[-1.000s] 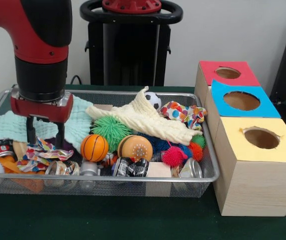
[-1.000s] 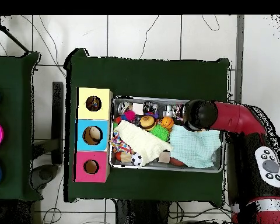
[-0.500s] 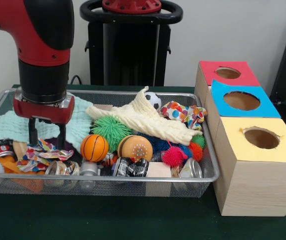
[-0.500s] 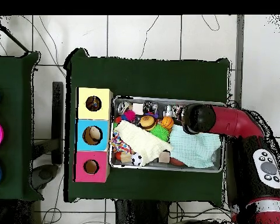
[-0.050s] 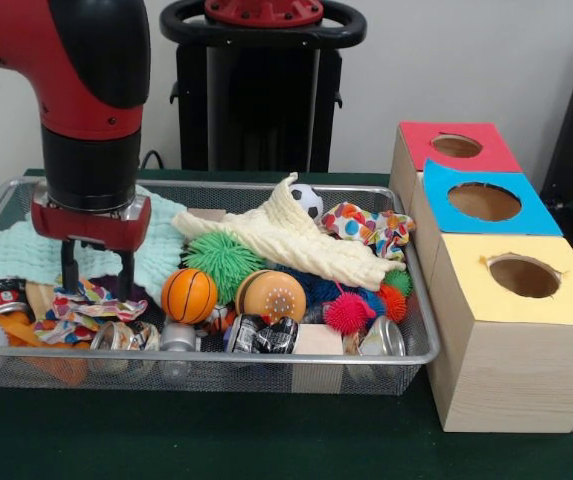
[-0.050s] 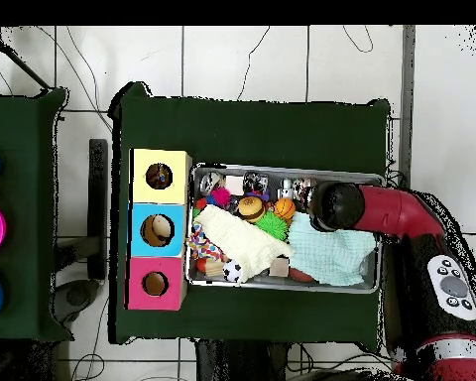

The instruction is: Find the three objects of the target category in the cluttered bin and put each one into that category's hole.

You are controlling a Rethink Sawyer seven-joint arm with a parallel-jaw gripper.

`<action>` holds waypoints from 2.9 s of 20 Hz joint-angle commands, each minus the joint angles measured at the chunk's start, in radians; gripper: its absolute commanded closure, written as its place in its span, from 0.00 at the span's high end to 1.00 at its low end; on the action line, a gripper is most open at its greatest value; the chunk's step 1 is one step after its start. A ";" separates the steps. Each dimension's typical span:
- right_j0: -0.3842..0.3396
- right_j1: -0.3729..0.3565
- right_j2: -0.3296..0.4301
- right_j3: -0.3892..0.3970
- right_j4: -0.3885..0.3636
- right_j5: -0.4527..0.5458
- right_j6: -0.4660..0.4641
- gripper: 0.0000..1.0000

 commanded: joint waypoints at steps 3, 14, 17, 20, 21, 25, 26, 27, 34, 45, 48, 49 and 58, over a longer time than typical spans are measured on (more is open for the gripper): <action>0.003 0.098 0.015 0.022 -0.040 -0.074 0.027 1.00; 0.005 0.136 0.021 -0.028 -0.050 -0.127 0.011 0.00; 0.004 0.121 0.024 -0.026 -0.023 -0.063 -0.007 0.00; -0.001 0.099 0.023 -0.003 -0.019 -0.055 -0.011 0.00; -0.002 0.090 0.022 0.005 -0.017 -0.052 -0.011 0.00; -0.004 0.044 0.018 0.043 -0.007 -0.029 -0.013 0.00; -0.003 0.028 0.018 0.052 -0.003 -0.017 -0.016 0.00; -0.002 0.006 0.017 0.065 0.001 -0.005 -0.019 0.00; -0.013 -0.098 0.023 0.151 0.029 0.054 -0.035 0.00; -0.015 -0.088 0.031 0.163 0.030 0.039 -0.022 0.00; -0.004 -0.084 0.029 0.159 0.033 0.038 -0.007 0.00; 0.000 -0.091 0.027 0.165 0.035 0.041 -0.001 0.00; 0.021 -0.163 0.029 0.227 0.078 0.079 0.024 0.00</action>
